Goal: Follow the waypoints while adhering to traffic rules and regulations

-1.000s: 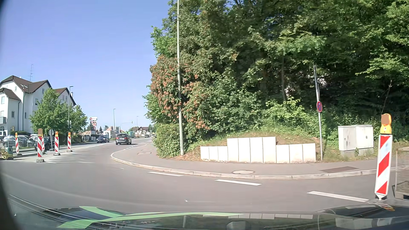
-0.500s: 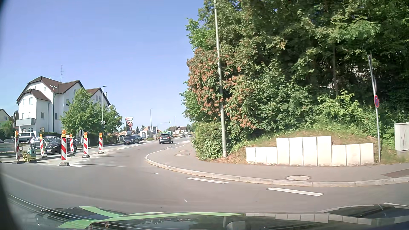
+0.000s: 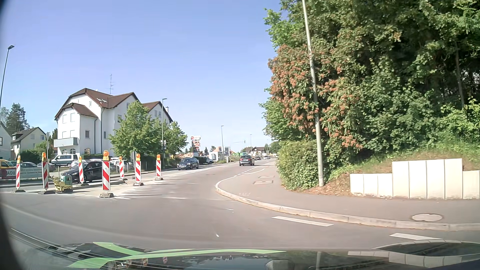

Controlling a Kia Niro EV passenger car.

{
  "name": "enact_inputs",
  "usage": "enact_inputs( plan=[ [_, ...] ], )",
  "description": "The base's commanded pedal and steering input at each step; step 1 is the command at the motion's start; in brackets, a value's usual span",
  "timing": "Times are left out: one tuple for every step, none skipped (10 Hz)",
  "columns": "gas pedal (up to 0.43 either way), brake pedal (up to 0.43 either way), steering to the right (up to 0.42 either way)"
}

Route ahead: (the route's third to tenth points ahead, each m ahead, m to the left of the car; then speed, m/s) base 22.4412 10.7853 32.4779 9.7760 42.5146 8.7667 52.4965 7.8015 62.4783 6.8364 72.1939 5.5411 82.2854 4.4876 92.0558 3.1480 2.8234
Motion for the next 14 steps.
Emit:
enact_inputs(
  plan=[
    [0.098, 0.0, -0.429],
    [0.098, 0.0, -0.401],
    [0.098, 0.0, -0.374],
    [0.098, 0.0, -0.335],
    [0.098, 0.0, -0.305],
    [0.098, 0.0, -0.275],
    [0.098, 0.0, -0.244],
    [0.098, 0.0, -0.219],
    [0.098, 0.0, -0.21],
    [0.098, 0.0, -0.203],
    [0.098, 0.0, -0.195],
    [0.098, 0.0, -0.184],
    [0.098, 0.0, -0.16],
    [0.098, 0.0, -0.134]
  ],
)
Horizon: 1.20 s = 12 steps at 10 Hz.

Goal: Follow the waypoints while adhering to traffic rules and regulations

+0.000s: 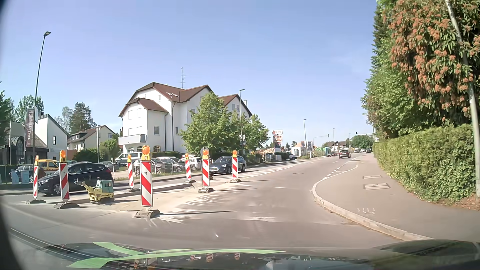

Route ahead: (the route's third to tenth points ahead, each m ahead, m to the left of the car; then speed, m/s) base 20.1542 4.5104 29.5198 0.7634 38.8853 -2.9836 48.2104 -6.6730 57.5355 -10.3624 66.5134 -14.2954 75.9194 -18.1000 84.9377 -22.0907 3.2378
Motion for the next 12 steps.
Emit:
enact_inputs(
  plan=[
    [0.098, 0.0, -0.1],
    [0.098, 0.0, -0.082],
    [0.098, 0.0, -0.061],
    [0.098, 0.0, -0.047],
    [0.098, 0.0, -0.026],
    [0.11, 0.0, -0.011],
    [0.11, 0.0, -0.008],
    [0.11, 0.0, -0.004],
    [0.11, 0.0, -0.002],
    [0.11, 0.0, -0.001],
    [0.11, 0.0, 0.0],
    [0.118, 0.0, 0.007]
  ],
)
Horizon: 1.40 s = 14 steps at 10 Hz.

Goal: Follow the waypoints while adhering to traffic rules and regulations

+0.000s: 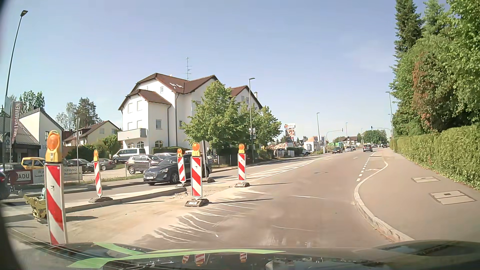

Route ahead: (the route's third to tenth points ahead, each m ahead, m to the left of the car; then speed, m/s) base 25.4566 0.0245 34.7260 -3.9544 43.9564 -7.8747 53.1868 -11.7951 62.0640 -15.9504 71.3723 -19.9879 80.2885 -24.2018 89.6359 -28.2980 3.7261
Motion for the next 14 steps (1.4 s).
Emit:
enact_inputs(
  plan=[
    [0.118, 0.0, 0.012],
    [0.13, 0.0, 0.016],
    [0.138, 0.0, 0.023],
    [0.138, 0.0, 0.033],
    [0.138, 0.0, 0.042],
    [0.138, 0.0, 0.056],
    [0.138, 0.0, 0.069],
    [0.138, 0.0, 0.085],
    [0.138, 0.0, 0.099],
    [0.138, 0.0, 0.113],
    [0.138, 0.0, 0.121],
    [0.138, 0.0, 0.123],
    [0.138, 0.0, 0.124],
    [0.138, 0.0, 0.127]
  ],
)
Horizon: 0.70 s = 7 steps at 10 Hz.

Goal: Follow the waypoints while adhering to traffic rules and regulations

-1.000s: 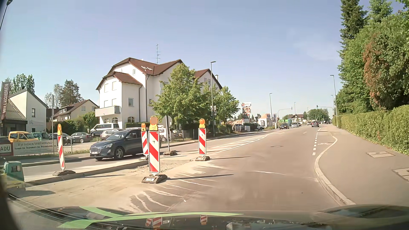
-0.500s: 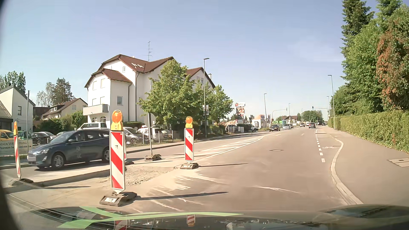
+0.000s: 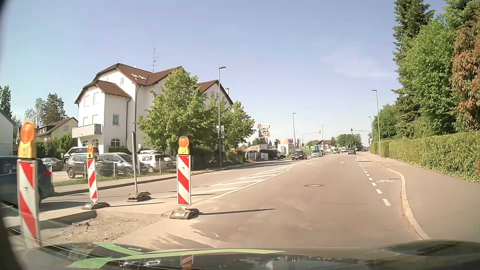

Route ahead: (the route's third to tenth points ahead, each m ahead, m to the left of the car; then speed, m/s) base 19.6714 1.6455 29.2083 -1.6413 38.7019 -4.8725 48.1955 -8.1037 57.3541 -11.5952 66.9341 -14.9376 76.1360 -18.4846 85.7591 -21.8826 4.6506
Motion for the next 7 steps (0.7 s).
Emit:
enact_inputs(
  plan=[
    [0.138, 0.0, 0.129],
    [0.138, 0.0, 0.129],
    [0.138, 0.0, 0.129],
    [0.138, 0.0, 0.129],
    [0.138, 0.0, 0.129],
    [0.138, 0.0, 0.129],
    [0.138, 0.0, 0.129]
  ],
)
